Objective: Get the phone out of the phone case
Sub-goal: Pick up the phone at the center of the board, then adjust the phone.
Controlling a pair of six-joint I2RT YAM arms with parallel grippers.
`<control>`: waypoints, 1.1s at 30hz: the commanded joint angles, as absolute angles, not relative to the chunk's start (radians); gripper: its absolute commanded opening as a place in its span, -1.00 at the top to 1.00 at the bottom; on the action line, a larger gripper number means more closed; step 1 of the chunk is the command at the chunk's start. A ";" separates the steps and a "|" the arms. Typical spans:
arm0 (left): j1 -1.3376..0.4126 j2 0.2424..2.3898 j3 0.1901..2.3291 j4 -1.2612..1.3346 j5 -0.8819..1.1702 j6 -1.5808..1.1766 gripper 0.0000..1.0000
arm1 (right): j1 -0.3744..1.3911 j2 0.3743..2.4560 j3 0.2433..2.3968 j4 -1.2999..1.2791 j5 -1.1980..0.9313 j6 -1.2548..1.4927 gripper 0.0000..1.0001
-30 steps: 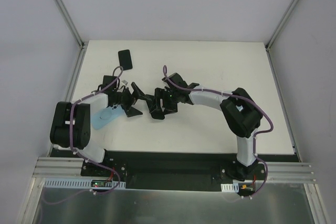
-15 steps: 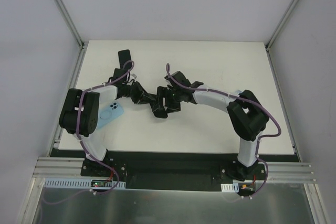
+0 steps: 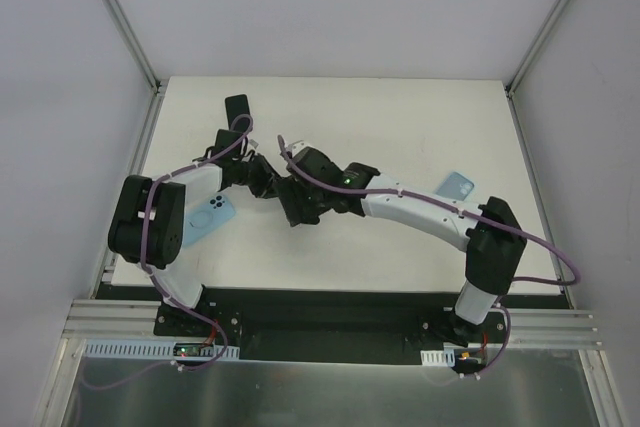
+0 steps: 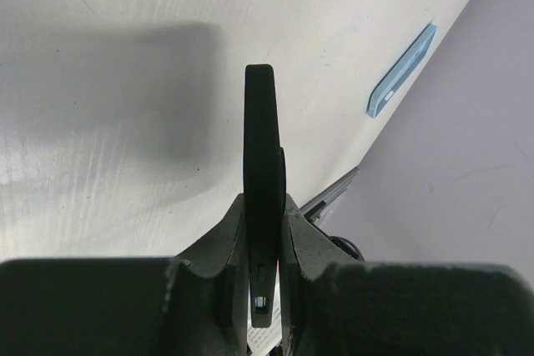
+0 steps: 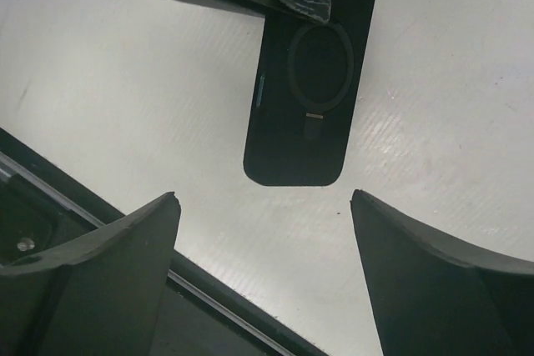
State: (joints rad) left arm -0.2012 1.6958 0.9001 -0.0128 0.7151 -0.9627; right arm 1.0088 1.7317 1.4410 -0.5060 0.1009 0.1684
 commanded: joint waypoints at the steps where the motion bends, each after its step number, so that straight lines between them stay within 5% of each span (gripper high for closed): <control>1: -0.198 1.628 0.913 -0.052 0.730 -0.974 1.00 | 1.100 1.762 1.520 -0.634 0.354 0.034 -0.71; 14: -0.199 1.592 0.911 -0.091 0.713 -0.974 1.00 | 1.230 1.963 1.649 -0.672 0.638 -0.066 -0.54; 20: -0.199 1.585 0.904 -0.094 0.710 -0.974 1.00 | 1.239 2.026 1.675 -0.672 0.715 -0.083 -0.29; 23: -0.199 1.586 0.900 -0.095 0.707 -0.974 1.00 | 1.239 2.037 1.684 -0.672 0.726 -0.090 -0.12; 27: -0.199 1.586 0.893 -0.095 0.706 -0.979 1.00 | 1.241 2.051 1.710 -0.672 0.755 -0.098 0.62; 30: -0.199 1.585 0.891 -0.095 0.699 -0.980 1.00 | 1.239 2.060 1.724 -0.678 0.787 -0.097 0.97; 33: -0.199 1.586 0.897 -0.095 0.701 -0.979 1.00 | 1.238 2.060 1.724 -0.683 0.816 -0.084 0.97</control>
